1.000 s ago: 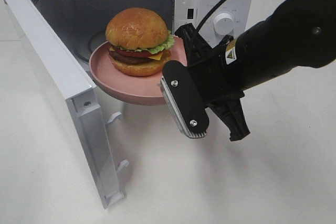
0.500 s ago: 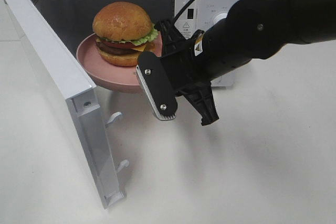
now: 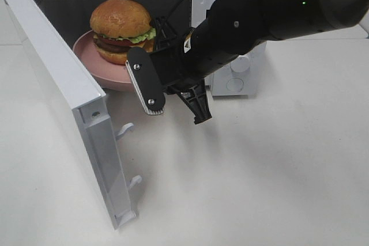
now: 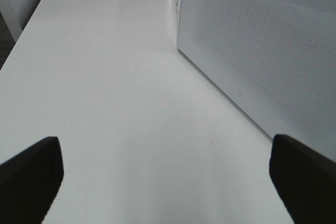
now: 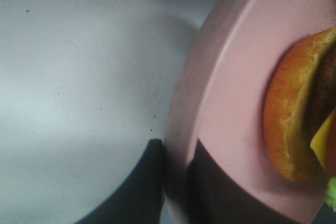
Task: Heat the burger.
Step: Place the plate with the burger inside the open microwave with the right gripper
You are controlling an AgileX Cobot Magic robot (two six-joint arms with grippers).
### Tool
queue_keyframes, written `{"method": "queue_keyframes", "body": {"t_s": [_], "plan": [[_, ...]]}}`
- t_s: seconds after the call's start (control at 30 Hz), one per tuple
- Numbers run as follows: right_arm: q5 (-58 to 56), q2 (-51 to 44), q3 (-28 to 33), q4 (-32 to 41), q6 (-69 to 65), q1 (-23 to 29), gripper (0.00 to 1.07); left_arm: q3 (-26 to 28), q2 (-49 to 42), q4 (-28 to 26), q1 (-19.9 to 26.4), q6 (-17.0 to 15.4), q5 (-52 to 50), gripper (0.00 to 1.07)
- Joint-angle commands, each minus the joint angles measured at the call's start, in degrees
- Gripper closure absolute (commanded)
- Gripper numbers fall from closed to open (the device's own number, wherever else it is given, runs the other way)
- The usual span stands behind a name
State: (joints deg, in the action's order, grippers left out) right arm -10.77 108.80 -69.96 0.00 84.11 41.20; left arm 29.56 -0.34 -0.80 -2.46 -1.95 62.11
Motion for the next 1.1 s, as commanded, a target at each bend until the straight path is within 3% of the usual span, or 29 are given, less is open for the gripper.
{"method": "queue_keyframes", "body": {"t_s": [0.03, 0.43, 0.77, 1.1], "plan": [[2.7, 1.8, -4.2, 0.0, -2.5, -0.9, 1.07, -0.1, -0.8, -0.2, 0.0, -0.1, -0.9, 0.06], [1.8, 7.2, -11.5, -8.0, -14.5, -2.8, 1.07, -0.1, -0.8, -0.2, 0.0, -0.1, -0.9, 0.06], [-5.0, 14.4, -23.0, -18.5, -30.7, -2.8, 1.07, -0.1, -0.8, -0.2, 0.0, -0.1, -0.9, 0.06], [-6.5, 19.3, -27.5, -20.1, -34.7, -2.8, 1.07, -0.1, -0.8, -0.2, 0.0, -0.1, -0.9, 0.06]]}}
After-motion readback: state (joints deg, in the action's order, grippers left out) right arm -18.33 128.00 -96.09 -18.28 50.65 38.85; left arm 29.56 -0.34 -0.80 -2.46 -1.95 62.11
